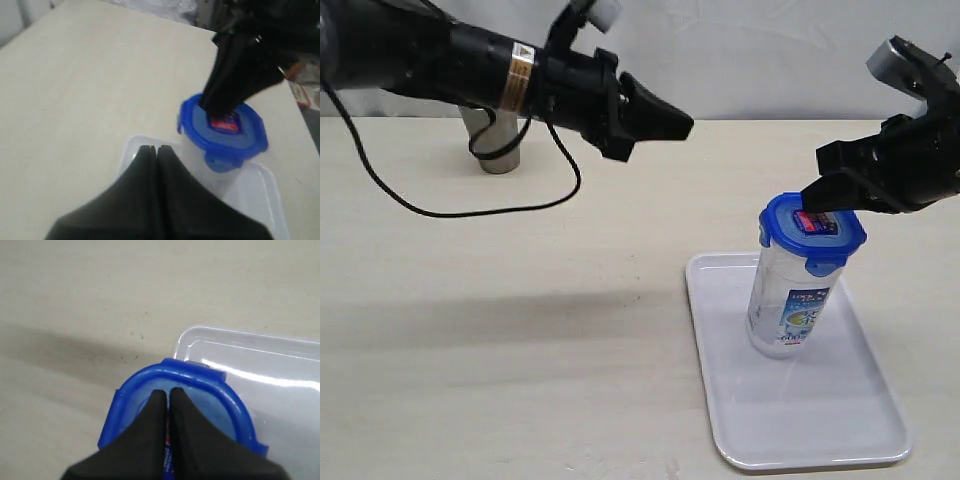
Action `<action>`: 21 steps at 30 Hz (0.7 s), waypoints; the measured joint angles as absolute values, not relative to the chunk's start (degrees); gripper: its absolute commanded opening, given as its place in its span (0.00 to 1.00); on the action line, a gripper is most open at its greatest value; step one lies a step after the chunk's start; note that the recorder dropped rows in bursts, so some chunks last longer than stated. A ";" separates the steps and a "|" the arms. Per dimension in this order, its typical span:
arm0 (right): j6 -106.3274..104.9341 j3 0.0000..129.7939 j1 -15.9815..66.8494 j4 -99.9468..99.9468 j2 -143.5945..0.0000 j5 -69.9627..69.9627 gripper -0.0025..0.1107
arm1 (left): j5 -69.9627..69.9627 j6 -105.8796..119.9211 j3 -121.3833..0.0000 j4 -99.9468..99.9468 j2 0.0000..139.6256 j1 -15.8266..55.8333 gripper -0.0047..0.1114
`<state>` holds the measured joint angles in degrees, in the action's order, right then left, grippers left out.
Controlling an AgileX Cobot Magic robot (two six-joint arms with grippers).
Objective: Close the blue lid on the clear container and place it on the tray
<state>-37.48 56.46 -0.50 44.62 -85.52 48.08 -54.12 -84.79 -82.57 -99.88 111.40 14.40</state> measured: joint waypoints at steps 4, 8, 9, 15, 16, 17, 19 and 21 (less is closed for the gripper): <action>-39.60 56.20 -0.50 44.32 -84.05 47.98 0.06 | -41.91 -86.90 -79.42 -100.14 105.42 13.48 0.04; -40.03 56.88 -0.50 43.31 -81.86 47.59 0.06 | -24.65 -88.01 -74.18 -100.25 98.83 13.54 0.04; -40.18 57.16 -0.50 43.31 -80.89 47.19 0.06 | -20.61 -88.12 -72.92 -100.25 97.63 13.54 0.04; -41.45 57.92 -0.50 43.43 -74.28 43.93 0.06 | 5.29 -88.22 -63.48 -100.34 91.50 13.32 0.04; -41.65 57.92 -0.50 43.67 -73.00 43.21 0.06 | 8.01 -88.22 -62.20 -100.34 90.93 13.32 0.04; -41.89 57.92 -0.50 43.77 -71.65 42.49 0.06 | 9.29 -88.22 -61.29 -100.34 90.63 13.32 0.04; -42.28 57.92 -0.50 43.90 -69.00 41.36 0.06 | 11.51 -88.22 -59.65 -100.34 90.01 13.32 0.04; -42.78 57.92 -0.50 44.14 -65.73 40.59 0.06 | 11.91 -88.22 -58.24 -100.34 89.56 13.32 0.04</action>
<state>-42.78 57.92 -0.50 44.14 -65.73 40.59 11.91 -88.22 -58.24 -100.34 89.56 13.32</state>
